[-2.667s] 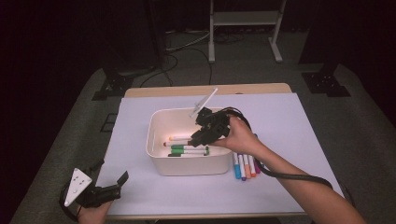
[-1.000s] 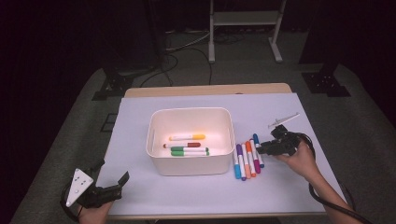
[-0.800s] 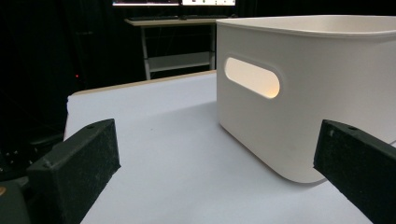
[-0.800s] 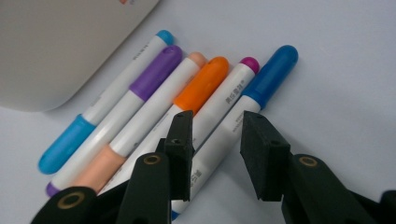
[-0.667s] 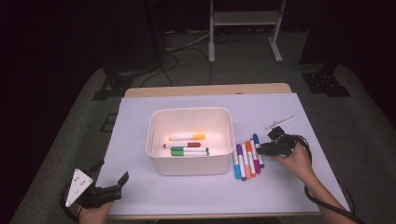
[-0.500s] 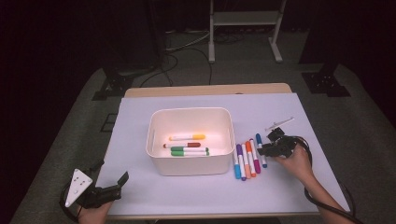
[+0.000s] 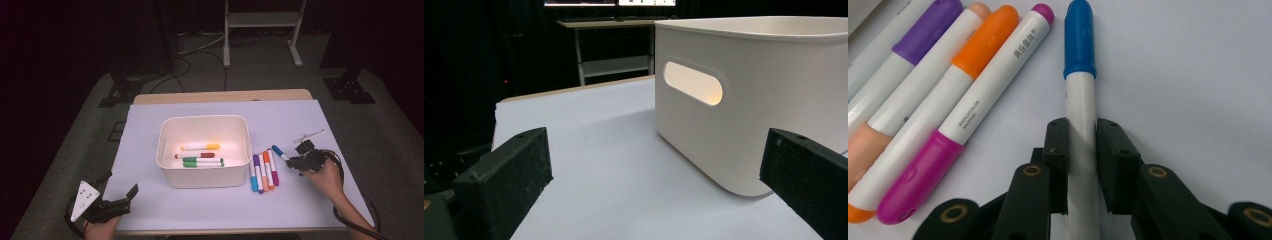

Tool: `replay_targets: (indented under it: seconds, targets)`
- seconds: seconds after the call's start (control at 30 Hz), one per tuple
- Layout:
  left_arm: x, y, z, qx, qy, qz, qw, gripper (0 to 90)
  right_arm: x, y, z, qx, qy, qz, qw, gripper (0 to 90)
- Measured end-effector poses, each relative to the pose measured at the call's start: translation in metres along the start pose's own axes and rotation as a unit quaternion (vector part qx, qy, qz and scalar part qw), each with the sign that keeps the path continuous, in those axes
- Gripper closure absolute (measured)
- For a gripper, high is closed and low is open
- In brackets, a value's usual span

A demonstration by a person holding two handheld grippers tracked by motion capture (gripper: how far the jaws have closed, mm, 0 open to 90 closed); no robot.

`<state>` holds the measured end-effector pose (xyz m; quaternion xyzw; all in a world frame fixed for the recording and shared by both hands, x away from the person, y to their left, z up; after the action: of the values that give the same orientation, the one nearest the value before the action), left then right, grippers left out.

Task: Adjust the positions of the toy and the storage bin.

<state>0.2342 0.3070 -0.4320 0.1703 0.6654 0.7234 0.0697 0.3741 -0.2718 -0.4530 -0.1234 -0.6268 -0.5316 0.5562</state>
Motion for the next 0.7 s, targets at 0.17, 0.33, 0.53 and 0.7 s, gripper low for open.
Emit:
replay_targets:
  seconds: [0.17,0.33,0.53,0.7]
  targets:
    - [0.000,0.000,0.000,0.000,0.000,0.000,1.0000,0.0,0.004,-0.002,-0.003,-0.008,0.005,0.001,1.0000,75.5]
    - [-0.001,0.000,0.000,0.000,-0.001,0.000,1.0000,0.0,0.014,-0.006,-0.002,-0.015,0.028,-0.010,0.9995,75.5]
    - [-0.001,0.000,-0.001,-0.002,0.000,0.001,1.0000,0.0,0.038,-0.005,0.006,-0.010,0.053,-0.033,0.9980,75.5]
    - [-0.001,0.000,-0.001,-0.002,-0.001,0.001,1.0000,0.0,0.067,0.004,0.018,0.003,0.079,-0.054,0.9954,75.5]
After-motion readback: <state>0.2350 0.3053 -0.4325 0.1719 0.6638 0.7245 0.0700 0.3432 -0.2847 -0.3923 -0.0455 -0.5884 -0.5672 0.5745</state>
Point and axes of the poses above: each handheld gripper's, and its own axes: x roughly backward along the jaws, y roughly out of its top, z roughly to its left, the point moved 2 cm from there along -x, roughly forward along the jaws, and after that the axes turned 7 degrees about y, right-handed, at the moved point
